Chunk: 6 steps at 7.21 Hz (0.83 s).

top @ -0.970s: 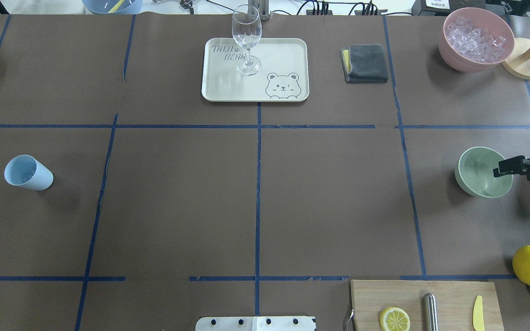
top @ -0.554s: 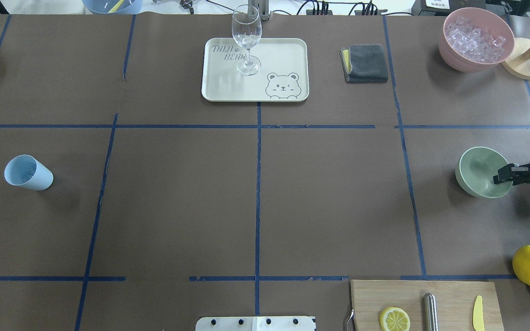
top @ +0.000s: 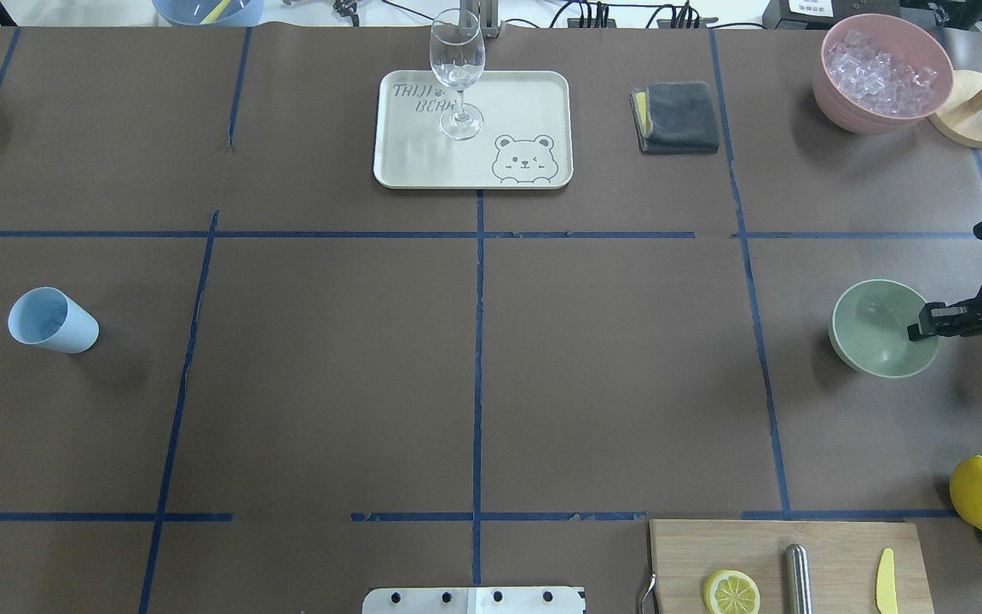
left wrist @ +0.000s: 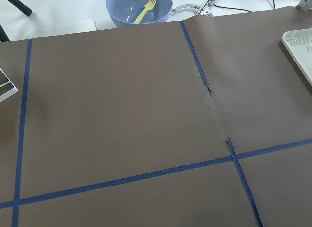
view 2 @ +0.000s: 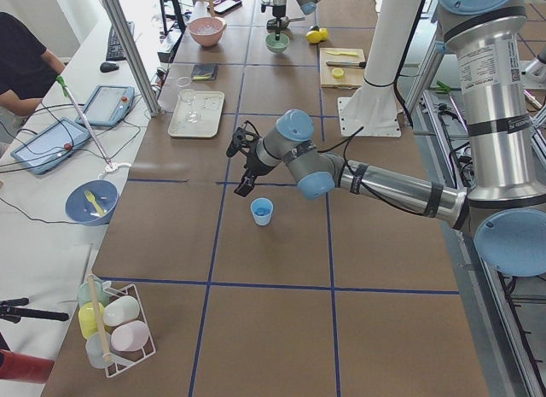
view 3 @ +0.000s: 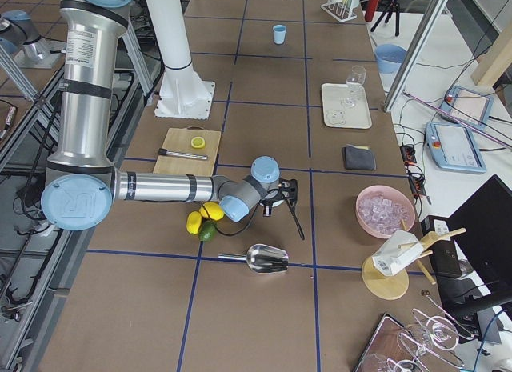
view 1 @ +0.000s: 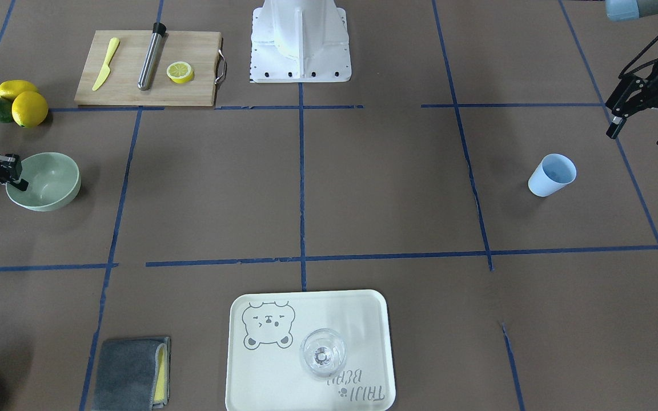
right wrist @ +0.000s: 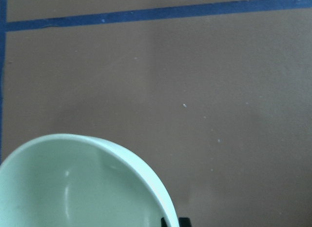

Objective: Pour ice into bowl

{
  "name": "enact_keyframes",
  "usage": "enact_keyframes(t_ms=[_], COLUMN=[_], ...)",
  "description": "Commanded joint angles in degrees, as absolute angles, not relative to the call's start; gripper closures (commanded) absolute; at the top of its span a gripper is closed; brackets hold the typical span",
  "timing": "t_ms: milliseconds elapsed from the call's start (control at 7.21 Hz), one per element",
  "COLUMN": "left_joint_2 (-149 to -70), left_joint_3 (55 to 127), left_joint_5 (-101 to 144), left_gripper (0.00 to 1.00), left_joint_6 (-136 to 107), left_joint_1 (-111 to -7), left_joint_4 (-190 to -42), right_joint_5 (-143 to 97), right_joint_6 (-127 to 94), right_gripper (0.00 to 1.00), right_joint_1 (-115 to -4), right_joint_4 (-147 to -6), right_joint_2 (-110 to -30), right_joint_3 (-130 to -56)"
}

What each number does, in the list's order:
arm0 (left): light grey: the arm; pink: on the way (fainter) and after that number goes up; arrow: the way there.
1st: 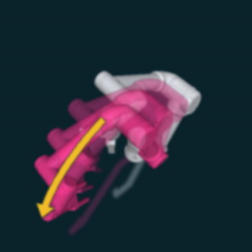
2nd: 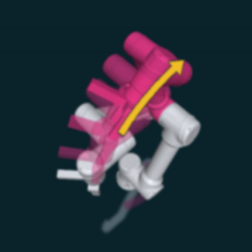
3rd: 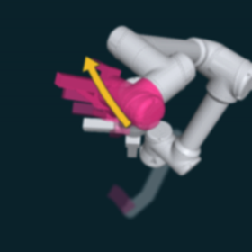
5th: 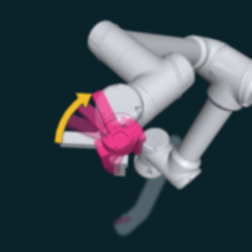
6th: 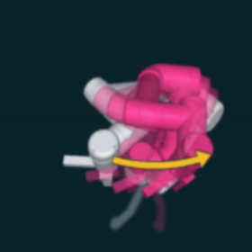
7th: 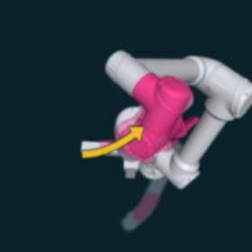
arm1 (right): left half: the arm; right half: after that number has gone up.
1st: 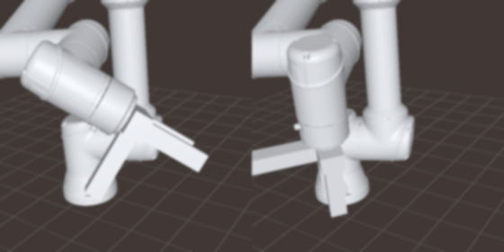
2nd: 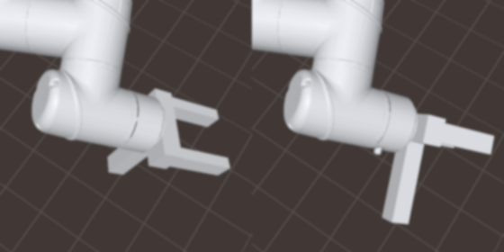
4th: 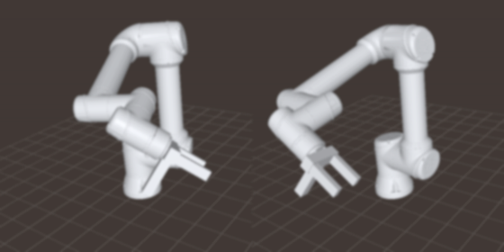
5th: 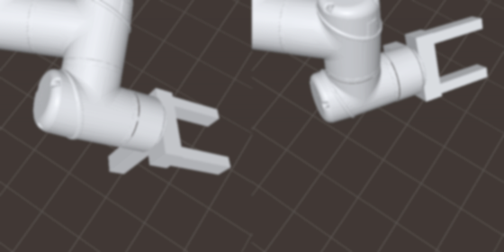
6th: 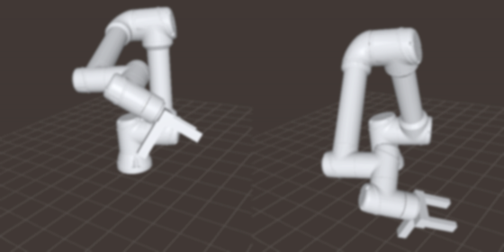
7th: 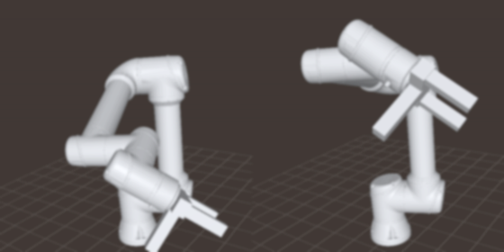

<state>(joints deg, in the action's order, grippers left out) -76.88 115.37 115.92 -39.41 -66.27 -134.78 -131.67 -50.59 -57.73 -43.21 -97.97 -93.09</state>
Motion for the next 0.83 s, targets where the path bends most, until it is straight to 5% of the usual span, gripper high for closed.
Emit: enact_keyframes(t_ms=[0, 693], left_joint_2=[-71.50, -63.02], left_joint_3=[114.35, 106.63], left_joint_5=[110.87, 81.20], left_gripper=[0.00, 0.00], left_joint_6=[-40.51, -61.22], left_joint_1=[-63.31, -36.53], left_joint_4=[-144.16, -164.59], right_joint_5=[-134.90, -133.35], right_joint_6=[-58.99, -91.29], right_gripper=[1.00, 1.00], right_joint_1=[-57.74, -48.28], right_joint_4=[-44.12, -52.84], right_joint_2=[-94.17, -68.44], right_joint_3=[-97.28, -98.26])
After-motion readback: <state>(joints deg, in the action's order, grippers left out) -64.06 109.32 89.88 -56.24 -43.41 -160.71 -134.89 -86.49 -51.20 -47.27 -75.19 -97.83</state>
